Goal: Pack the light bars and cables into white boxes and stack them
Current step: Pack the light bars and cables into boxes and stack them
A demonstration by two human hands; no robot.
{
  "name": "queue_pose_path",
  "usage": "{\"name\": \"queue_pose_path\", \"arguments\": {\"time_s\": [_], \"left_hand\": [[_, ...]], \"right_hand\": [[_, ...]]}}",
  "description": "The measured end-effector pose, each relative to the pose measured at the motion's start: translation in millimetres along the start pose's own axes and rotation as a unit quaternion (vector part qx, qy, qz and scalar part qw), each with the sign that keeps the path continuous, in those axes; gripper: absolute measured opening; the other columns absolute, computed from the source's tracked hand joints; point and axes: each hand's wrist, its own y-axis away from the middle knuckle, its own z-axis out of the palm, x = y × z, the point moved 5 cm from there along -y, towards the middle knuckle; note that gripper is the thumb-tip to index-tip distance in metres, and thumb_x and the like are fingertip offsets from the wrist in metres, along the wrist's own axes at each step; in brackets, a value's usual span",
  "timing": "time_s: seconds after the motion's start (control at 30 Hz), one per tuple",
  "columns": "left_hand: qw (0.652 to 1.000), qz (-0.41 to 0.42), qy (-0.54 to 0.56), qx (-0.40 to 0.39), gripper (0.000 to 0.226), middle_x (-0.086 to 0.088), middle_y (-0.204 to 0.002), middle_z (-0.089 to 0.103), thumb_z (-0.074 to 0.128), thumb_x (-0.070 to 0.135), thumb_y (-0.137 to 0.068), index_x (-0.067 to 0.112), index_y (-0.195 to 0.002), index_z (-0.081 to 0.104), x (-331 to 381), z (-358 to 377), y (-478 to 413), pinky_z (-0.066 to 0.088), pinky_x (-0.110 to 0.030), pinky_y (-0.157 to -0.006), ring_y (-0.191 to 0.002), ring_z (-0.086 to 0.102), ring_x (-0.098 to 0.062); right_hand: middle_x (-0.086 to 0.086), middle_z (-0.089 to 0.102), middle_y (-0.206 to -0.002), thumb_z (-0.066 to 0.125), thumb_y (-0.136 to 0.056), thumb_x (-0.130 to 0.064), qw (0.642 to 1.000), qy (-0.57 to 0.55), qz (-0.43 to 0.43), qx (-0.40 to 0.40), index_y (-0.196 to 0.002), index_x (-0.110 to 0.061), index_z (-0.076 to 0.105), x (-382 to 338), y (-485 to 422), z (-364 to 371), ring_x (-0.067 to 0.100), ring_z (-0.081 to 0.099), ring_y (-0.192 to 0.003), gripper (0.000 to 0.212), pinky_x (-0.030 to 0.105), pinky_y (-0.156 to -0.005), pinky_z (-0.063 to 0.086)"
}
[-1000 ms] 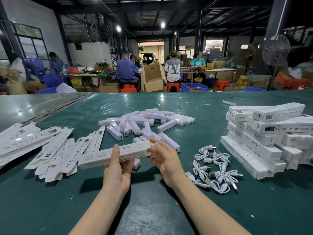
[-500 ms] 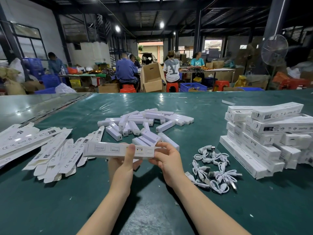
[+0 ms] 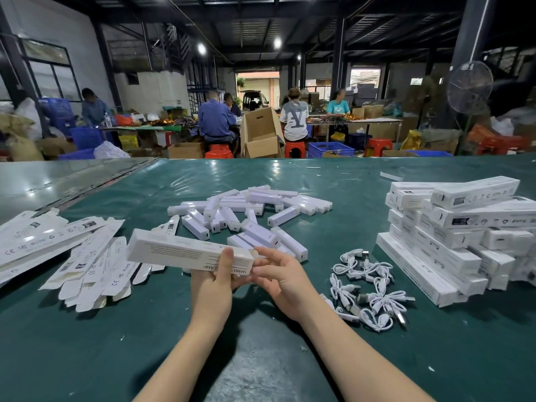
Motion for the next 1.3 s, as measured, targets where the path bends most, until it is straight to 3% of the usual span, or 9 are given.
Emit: {"name": "queue_pose_path", "arguments": {"time_s": [0.1,0.3,0.47,0.63,0.9,1.13,1.3], "left_hand": [[1.000,-0.013,0.019,-0.003,0.012,0.007,-0.065,0.071,0.047,0.010,-0.094,0.012,-0.085,0.056,-1.7,0.1,-0.6,0.053,-0.019,-0.049,-0.057,0.067,-0.008],[0.997,-0.060,0.050,-0.024,0.010,0.004,-0.066,0.071,0.050,0.004,-0.092,0.012,-0.087,0.050,-9.3,2.5,-1.0,0.054,-0.020,-0.051,-0.057,0.067,-0.008],[0.990,-0.111,0.088,0.005,0.009,0.001,-0.066,0.070,0.049,0.011,-0.095,0.016,-0.088,0.045,-20.1,-7.3,-5.8,0.054,-0.021,-0.051,-0.055,0.067,-0.011],[0.990,-0.121,0.072,0.000,0.006,-0.001,-0.069,0.071,0.048,0.013,-0.095,0.013,-0.089,0.050,-24.4,-9.0,-6.5,0.055,-0.022,-0.053,-0.059,0.069,-0.014],[0.992,-0.110,0.056,0.013,0.010,-0.006,-0.078,0.068,0.049,0.013,-0.095,0.011,-0.086,0.053,-21.3,-9.5,-5.7,0.054,-0.022,-0.052,-0.064,0.067,-0.012],[0.987,-0.139,0.080,-0.007,0.007,0.000,-0.079,0.069,0.049,0.019,-0.094,0.016,-0.089,0.053,-22.6,-6.8,-3.9,0.054,-0.020,-0.051,-0.061,0.066,-0.007],[0.989,-0.117,0.088,0.015,0.005,-0.008,-0.081,0.068,0.049,0.017,-0.095,0.014,-0.091,0.050,-19.8,-10.7,-6.1,0.055,-0.021,-0.053,-0.060,0.068,-0.012]], "right_hand": [[0.007,0.065,-0.068,0.046,-0.081,0.022,1.000,-0.012,-0.007,0.016,-0.095,-0.003,0.055,-1.5,-0.4,-3.9,0.015,0.067,-0.059,0.030,0.021,-0.056,0.053],[0.015,0.056,-0.077,0.044,-0.085,0.019,0.999,-0.006,-0.036,0.021,-0.082,-0.010,0.043,-2.1,-1.3,-3.9,0.014,0.067,-0.057,0.029,0.020,-0.050,0.051],[0.003,0.052,-0.065,0.052,-0.086,0.009,0.991,0.123,-0.052,0.009,-0.078,-0.012,0.043,-1.2,1.2,-0.4,0.009,0.050,-0.042,0.025,0.023,-0.045,0.047],[-0.001,0.045,-0.059,0.051,-0.086,0.009,0.970,0.219,-0.101,0.020,-0.075,-0.010,0.051,-6.9,7.1,5.2,0.010,0.050,-0.044,0.022,0.023,-0.049,0.051],[0.001,0.054,-0.061,0.048,-0.088,0.007,0.976,0.197,-0.088,0.009,-0.072,-0.010,0.057,-4.9,5.2,7.1,0.004,0.054,-0.049,0.025,0.021,-0.062,0.055],[0.001,0.055,-0.052,0.058,-0.083,0.008,0.992,0.101,-0.074,0.024,-0.066,-0.009,0.064,-4.6,2.8,-0.2,0.008,0.048,-0.041,0.025,0.019,-0.048,0.046],[0.006,0.063,-0.068,0.052,-0.088,0.005,0.993,0.103,-0.055,-0.017,-0.075,-0.007,0.063,0.2,4.2,7.6,0.009,0.054,-0.047,0.021,0.021,-0.055,0.052]]}}
